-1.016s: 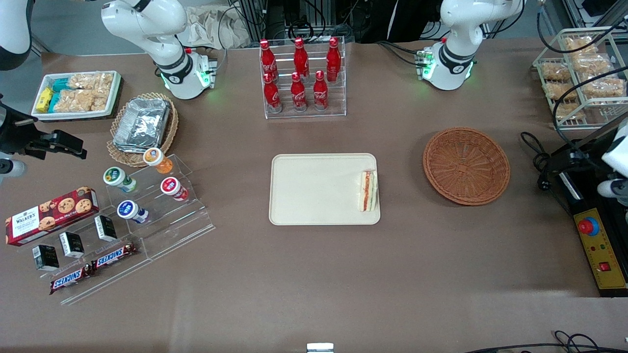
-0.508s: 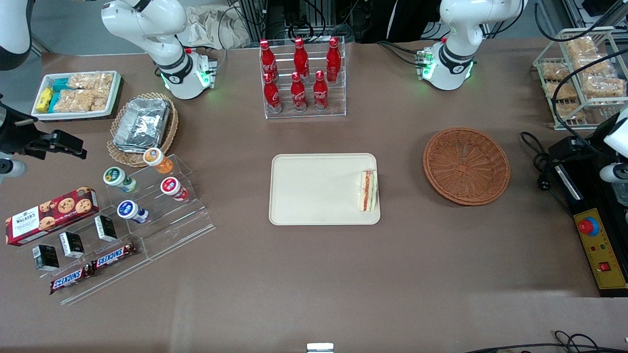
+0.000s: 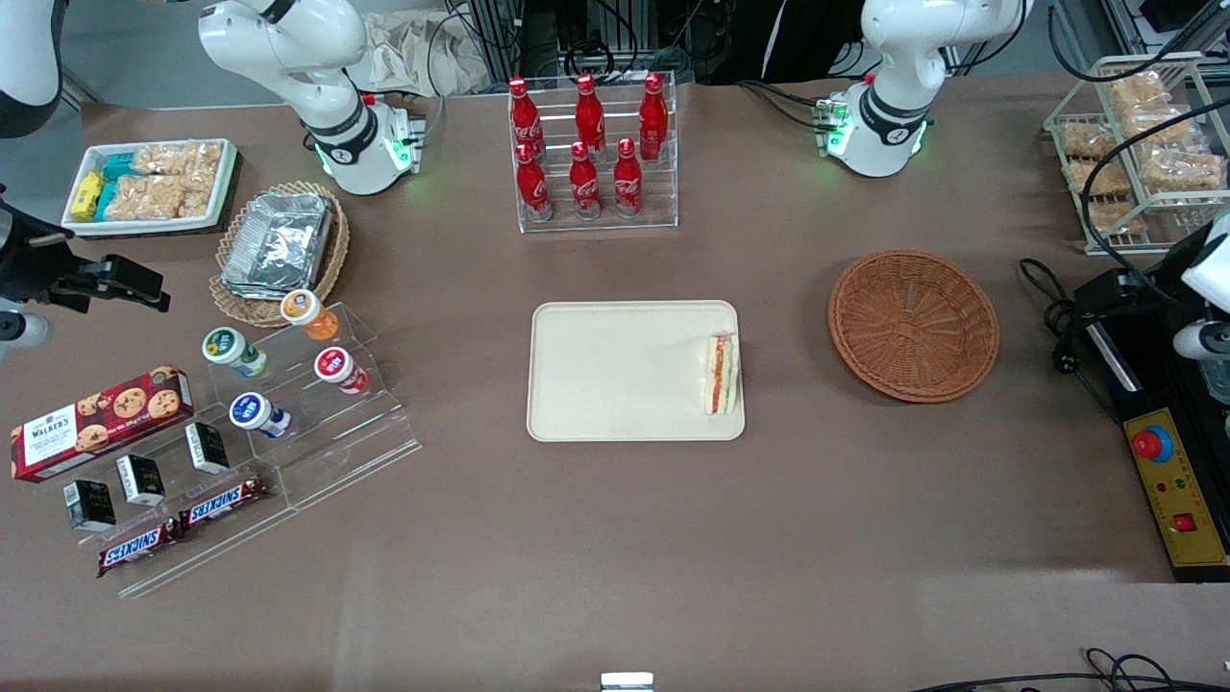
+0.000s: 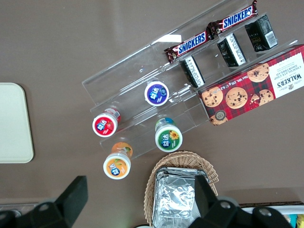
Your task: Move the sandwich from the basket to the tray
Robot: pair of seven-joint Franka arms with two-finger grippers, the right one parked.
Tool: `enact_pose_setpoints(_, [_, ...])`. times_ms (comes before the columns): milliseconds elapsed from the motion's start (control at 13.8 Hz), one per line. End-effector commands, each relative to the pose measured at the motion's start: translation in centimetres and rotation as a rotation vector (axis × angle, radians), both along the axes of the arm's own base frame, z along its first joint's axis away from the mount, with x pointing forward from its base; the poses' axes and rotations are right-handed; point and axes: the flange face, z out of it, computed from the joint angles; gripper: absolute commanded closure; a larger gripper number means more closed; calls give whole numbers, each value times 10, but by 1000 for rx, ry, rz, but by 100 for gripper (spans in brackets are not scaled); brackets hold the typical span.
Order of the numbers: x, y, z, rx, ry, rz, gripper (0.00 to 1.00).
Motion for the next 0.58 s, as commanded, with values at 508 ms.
enact_pose_setpoints(508, [-3, 0, 4, -4, -6, -1, 0])
